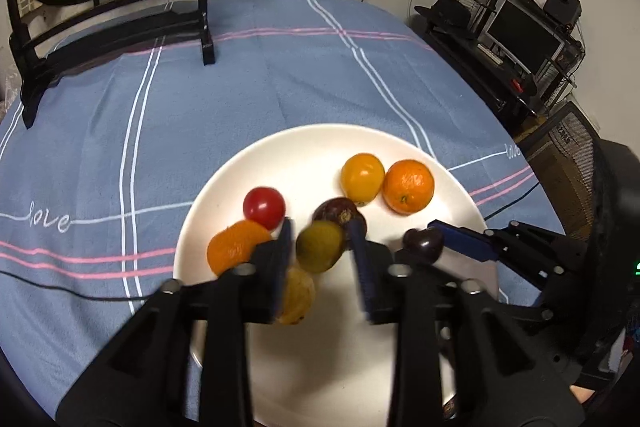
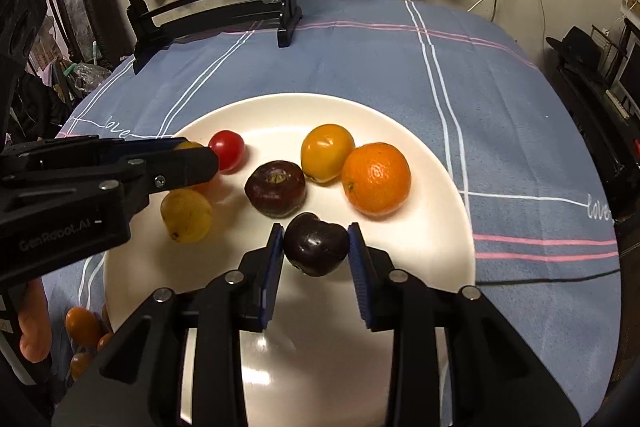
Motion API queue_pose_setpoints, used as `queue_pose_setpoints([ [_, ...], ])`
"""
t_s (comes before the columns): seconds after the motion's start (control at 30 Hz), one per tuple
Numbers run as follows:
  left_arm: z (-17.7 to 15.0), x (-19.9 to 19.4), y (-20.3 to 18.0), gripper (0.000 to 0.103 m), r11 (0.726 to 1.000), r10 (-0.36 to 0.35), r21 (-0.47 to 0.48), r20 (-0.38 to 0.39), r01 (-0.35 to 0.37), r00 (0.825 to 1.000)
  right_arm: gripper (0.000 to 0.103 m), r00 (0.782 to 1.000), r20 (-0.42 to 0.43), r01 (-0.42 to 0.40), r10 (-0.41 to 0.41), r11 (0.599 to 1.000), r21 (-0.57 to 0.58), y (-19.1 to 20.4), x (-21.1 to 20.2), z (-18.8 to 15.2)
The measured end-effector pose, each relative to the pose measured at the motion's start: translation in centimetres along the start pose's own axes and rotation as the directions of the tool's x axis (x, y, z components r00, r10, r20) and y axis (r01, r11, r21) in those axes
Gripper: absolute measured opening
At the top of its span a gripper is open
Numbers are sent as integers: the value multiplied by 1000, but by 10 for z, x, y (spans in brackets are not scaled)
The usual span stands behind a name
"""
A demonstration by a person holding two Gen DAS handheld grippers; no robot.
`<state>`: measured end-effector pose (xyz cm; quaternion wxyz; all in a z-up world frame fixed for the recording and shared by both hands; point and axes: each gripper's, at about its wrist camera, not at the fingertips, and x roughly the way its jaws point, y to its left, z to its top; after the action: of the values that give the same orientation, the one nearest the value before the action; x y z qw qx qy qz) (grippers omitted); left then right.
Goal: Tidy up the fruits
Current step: 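Place both fruits on the white plate and open both tools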
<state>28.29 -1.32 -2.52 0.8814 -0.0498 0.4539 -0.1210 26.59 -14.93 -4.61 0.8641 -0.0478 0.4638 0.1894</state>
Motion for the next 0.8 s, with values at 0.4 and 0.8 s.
queue_pose_setpoints([
  [0.4,-47,-96,12,68,999,-16,-39,140,22,990,60,995,83,50,-49,999,-7,-2,-80,-39],
  [0.8,-157,-133,23,70,996,60,-75,136,-50,989,60,998,67,20,-17,999,-44,31,-125,-106],
])
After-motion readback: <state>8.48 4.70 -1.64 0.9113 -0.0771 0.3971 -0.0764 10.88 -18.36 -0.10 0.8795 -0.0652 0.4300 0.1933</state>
